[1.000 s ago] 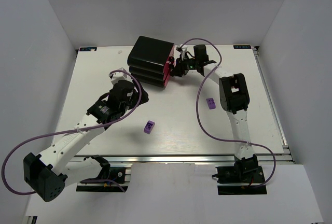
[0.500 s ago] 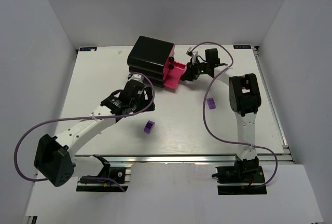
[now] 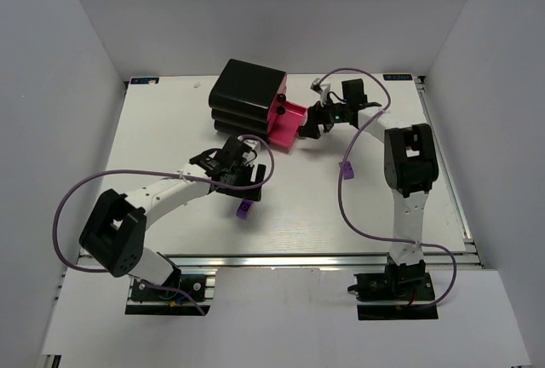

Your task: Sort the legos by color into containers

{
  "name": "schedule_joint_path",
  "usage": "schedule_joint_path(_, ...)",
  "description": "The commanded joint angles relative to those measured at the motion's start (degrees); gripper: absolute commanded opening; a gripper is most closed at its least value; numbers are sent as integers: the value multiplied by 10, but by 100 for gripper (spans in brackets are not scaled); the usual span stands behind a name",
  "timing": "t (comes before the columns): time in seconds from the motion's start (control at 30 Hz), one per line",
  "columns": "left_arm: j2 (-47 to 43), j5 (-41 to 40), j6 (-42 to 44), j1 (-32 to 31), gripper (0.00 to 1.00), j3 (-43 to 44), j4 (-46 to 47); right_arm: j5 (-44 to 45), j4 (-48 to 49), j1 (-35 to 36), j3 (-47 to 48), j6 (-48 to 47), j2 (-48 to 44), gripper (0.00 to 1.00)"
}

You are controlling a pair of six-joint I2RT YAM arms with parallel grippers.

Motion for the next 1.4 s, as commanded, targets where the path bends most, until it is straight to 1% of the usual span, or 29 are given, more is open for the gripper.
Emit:
schedule_joint_path(0.0, 4, 48, 33, -7, 90, -2, -1, 8, 11, -18, -35, 23, -99, 82)
schedule_joint_path(0.03, 12, 55, 34, -7, 90, -5, 1, 23, 24, -29, -48, 26, -114, 82)
schedule_joint_path(0.1, 23, 54, 31, -7, 89, -12, 0, 62, 43, -34, -89, 40, -163, 87)
schedule_joint_path(0.17, 50, 38, 26, -12, 84, -8, -8, 98, 69, -47, -115, 56, -203, 89)
schedule_joint_path(0.2, 60, 36, 26, -18, 81, -8, -8, 136, 87, -49, -133, 83, -210, 89)
schedule_joint_path(0.23, 77, 21, 23, -23, 75, -8, -13, 144, 88, -60, -137, 91, -216, 89)
schedule_joint_path(0.3, 91, 12, 22, -23, 64, -4, -12, 113, 78, -72, -138, 94, -223, 89)
schedule_joint_path(0.33, 99, 3, 20, -29, 54, -4, -8, 98, 80, -76, -143, 99, -226, 89)
schedule_joint_path(0.47, 105, -46, 14, -40, 40, -4, -13, 68, 136, -100, -184, 135, -264, 89)
schedule_joint_path(0.53, 103, -61, 7, -40, 34, 3, -18, 58, 141, -105, -188, 141, -268, 87)
schedule_joint_path(0.57, 95, -65, 7, -40, 27, 7, -18, 53, 139, -109, -187, 142, -270, 81)
schedule_joint_path(0.63, 85, -79, 5, -45, 23, 33, -26, 43, 126, -112, -187, 133, -272, 66)
schedule_joint_path(0.67, 79, -82, 7, -45, 19, 64, -28, 43, 113, -113, -186, 124, -274, 39)
schedule_joint_path(0.7, 77, -85, 9, -45, 18, 65, -28, 46, 105, -112, -187, 118, -276, 24)
schedule_joint_path(0.73, 78, -85, 14, -45, 14, 105, -28, 52, 98, -113, -188, 115, -279, 14)
schedule_joint_path(0.77, 82, -87, 19, -45, 12, 131, -32, 57, 91, -111, -194, 107, -283, 0)
schedule_joint_path(0.8, 102, -89, 33, -45, 11, 159, -35, 66, 84, -110, -199, 101, -285, 0)
schedule_joint_path(0.83, 116, -92, 42, -45, 10, 219, -46, 71, 77, -113, -204, 95, -289, 0)
schedule_joint_path(0.9, 149, -94, 65, -45, 9, 280, -58, 82, 77, -113, -226, 82, -305, 0)
schedule_joint_path(0.93, 187, -98, 73, -45, 9, 309, -69, 87, 77, -113, -235, 82, -310, 0)
schedule_joint_path(0.97, 205, -100, 83, -45, 9, 363, -74, 90, 79, -112, -242, 82, -321, 0)
schedule_joint_path(1.03, 257, -111, 108, -45, 8, 408, -81, 97, 79, -113, -258, 80, -328, 0)
schedule_joint_path(1.07, 272, -117, 113, -45, 8, 453, -85, 98, 78, -112, -261, 80, -334, 0)
schedule_joint_path(1.1, 288, -122, 128, -45, 8, 476, -87, 102, 77, -112, -264, 79, -337, 0)
schedule_joint_path(1.13, 318, -145, 135, -45, 8, 496, -92, 104, 77, -113, -267, 74, -341, 0)
schedule_joint_path(1.2, 342, -169, 152, -45, 8, 547, -92, 104, 55, -113, -269, 66, -343, 0)
schedule_joint_path(1.23, 354, -178, 155, -45, 8, 558, -83, 103, 51, -113, -270, 58, -344, 1)
schedule_joint_path(1.27, 374, -195, 157, -40, 8, 580, -78, 103, 41, -113, -270, 52, -344, 6)
schedule_joint_path(1.37, 411, -235, 161, -40, 9, 609, -58, 100, 15, -112, -264, 42, -340, 14)
